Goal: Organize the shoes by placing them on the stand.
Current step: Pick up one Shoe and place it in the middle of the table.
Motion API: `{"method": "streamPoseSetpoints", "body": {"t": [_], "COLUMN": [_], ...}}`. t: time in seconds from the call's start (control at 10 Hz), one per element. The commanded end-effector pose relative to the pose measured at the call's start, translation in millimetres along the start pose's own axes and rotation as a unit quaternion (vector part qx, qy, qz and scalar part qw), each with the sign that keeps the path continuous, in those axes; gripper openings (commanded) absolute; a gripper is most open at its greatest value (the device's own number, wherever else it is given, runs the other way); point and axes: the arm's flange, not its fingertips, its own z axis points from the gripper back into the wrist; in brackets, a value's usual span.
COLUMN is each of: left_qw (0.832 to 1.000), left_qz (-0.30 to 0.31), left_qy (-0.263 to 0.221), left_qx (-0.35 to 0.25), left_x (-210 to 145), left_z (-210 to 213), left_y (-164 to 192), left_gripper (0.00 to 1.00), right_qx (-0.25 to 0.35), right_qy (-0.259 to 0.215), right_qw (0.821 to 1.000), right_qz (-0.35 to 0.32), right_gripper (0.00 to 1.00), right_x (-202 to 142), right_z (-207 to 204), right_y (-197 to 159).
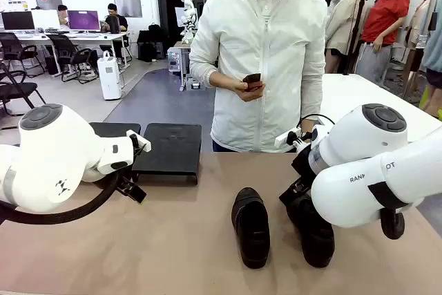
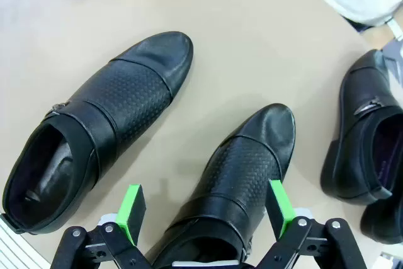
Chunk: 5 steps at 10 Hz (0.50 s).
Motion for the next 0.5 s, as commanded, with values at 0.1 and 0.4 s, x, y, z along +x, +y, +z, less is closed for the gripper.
{"method": "streamPoseSetpoints", "body": {"t": [0.1,0.4], "left_qw": [1.0,1.0], "left_qz": [0.0,0.0], "left_qy": [0.0,0.0], "left_qx": [0.0,0.0], "left_x": [0.1,0.1], "left_z": [0.3,0.3], "left_y": [0.0,0.0], "left_gripper": [1.0,1.0], "right_qx": [0.0,0.0], "right_qy": [0.0,0.0], "right_qw": [1.0,1.0], "right_qz": [0.0,0.0], "right_gripper": [1.0,1.0], "right_x": [0.0,0.0], "right_z": [0.0,0.0], "right_y": [0.0,0.0]}}
